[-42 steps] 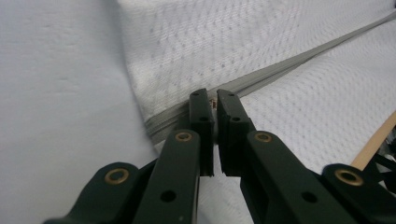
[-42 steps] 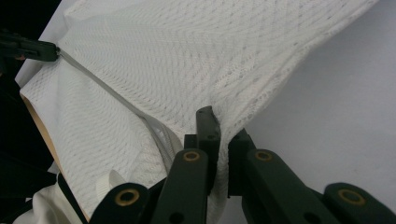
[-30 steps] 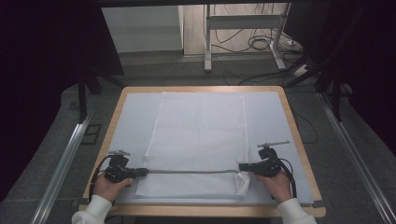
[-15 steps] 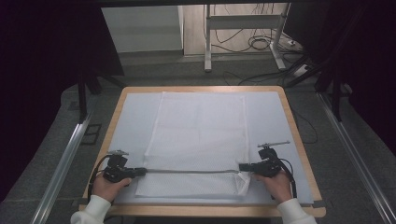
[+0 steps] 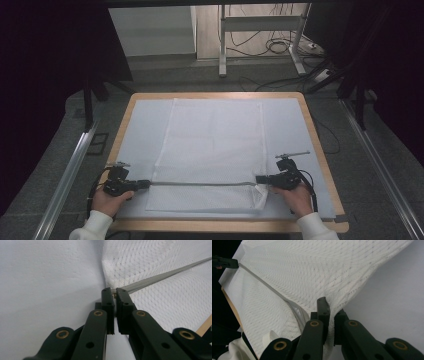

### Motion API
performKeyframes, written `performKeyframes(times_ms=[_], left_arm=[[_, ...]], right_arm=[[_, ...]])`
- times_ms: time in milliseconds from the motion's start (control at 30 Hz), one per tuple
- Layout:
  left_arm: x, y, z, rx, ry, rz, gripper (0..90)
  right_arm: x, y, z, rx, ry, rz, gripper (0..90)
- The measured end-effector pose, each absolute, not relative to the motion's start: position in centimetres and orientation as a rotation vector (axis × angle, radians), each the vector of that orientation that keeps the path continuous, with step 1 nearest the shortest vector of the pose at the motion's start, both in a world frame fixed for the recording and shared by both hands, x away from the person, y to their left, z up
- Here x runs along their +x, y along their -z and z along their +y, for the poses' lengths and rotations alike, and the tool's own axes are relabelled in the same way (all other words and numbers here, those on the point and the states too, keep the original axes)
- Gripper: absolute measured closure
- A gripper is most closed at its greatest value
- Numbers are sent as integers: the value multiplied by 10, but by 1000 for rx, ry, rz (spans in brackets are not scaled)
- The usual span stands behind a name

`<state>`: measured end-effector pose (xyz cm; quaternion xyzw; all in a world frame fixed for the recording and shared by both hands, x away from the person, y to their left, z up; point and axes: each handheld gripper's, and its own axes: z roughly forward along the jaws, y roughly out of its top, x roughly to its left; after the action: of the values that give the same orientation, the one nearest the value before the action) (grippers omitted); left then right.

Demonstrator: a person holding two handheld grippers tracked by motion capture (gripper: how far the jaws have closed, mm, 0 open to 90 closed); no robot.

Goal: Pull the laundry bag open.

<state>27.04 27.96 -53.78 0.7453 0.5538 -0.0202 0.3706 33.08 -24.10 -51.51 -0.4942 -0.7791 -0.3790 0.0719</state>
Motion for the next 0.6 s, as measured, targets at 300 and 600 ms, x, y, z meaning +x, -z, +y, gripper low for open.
performKeyframes(times_ms=[300,600], left_arm=[[271,538,282,1911,65,1421,865],[270,536,275,1953,7,1406,864]], right_arm=[[331,517,-240,-1478,1129,-2341,878],[331,519,-240,-1482,1121,-2351,874]])
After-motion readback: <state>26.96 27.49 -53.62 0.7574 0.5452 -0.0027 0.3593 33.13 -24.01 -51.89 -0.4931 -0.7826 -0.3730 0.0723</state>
